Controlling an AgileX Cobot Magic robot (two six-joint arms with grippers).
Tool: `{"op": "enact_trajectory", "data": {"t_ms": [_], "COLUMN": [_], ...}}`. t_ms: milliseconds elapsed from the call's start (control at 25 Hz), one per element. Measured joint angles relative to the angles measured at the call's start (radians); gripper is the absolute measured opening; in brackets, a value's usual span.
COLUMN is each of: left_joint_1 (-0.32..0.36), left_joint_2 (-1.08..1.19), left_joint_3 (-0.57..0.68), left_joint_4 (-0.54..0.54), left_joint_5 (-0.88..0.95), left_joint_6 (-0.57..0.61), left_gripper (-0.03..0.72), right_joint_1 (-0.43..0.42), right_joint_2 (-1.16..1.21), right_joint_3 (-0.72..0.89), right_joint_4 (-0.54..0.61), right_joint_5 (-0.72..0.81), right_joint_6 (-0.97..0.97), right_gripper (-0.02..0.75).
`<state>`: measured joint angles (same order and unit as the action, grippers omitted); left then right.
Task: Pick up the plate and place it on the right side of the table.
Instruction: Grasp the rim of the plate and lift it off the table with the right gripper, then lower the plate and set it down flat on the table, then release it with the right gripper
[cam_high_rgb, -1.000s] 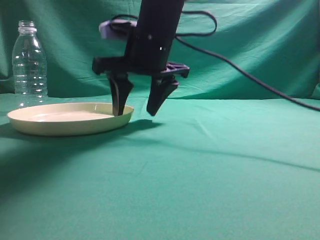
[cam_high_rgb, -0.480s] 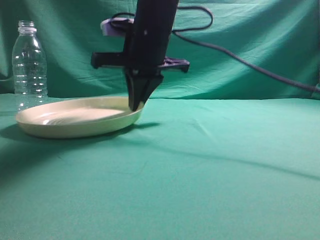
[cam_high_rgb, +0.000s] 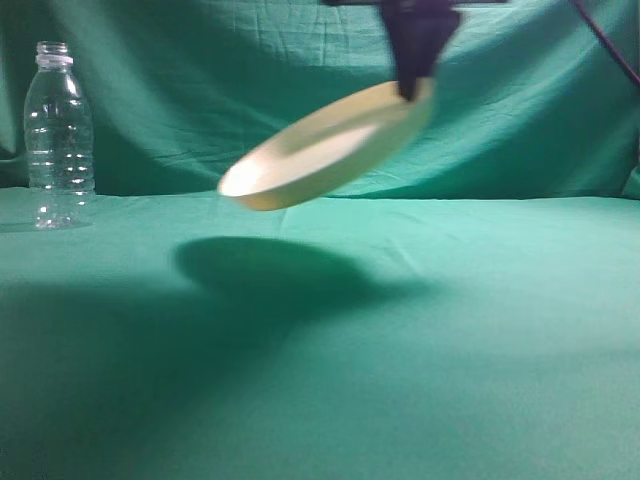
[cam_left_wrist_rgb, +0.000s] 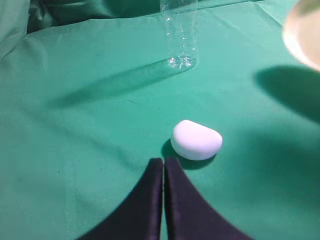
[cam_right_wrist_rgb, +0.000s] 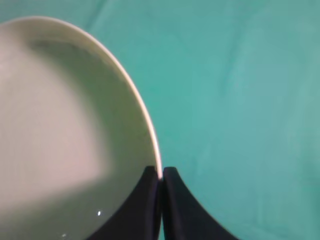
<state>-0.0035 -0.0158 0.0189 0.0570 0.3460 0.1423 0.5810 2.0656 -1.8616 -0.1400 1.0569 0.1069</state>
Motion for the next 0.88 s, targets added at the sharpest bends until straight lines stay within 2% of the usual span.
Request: {"op": "enact_trajectory", "data": {"t_ms": [120, 360, 560, 720, 880], "left_joint_1": [0.000, 0.000, 0.000, 0.000, 0.000], "left_joint_2": [0.000, 0.000, 0.000, 0.000, 0.000], "left_joint_3": [0.000, 0.000, 0.000, 0.000, 0.000], "left_joint_4": [0.000, 0.000, 0.000, 0.000, 0.000], "left_joint_5": [0.000, 0.000, 0.000, 0.000, 0.000], "left_joint_6": [0.000, 0.000, 0.000, 0.000, 0.000], "left_gripper": [0.000, 0.000, 0.000, 0.000, 0.000], "right_joint_1": [-0.081, -0.297, -0.463, -0.518, -0.521], "right_joint_2": [-0.117, -0.326, -0.362, -0.343, -0.289], "right_joint_3": [0.154, 0.498, 0.684, 0.741, 0.745], "right_joint_4": [-0.022, -0.032, -0.035, -0.035, -0.048], "right_joint_5": [-0.017, -0.164, -0.290, -0.389, -0.422], "right_joint_6": [0.002, 0.008, 0.008, 0.004, 0.004], "right_gripper": [0.000, 0.000, 0.000, 0.000, 0.000]}}
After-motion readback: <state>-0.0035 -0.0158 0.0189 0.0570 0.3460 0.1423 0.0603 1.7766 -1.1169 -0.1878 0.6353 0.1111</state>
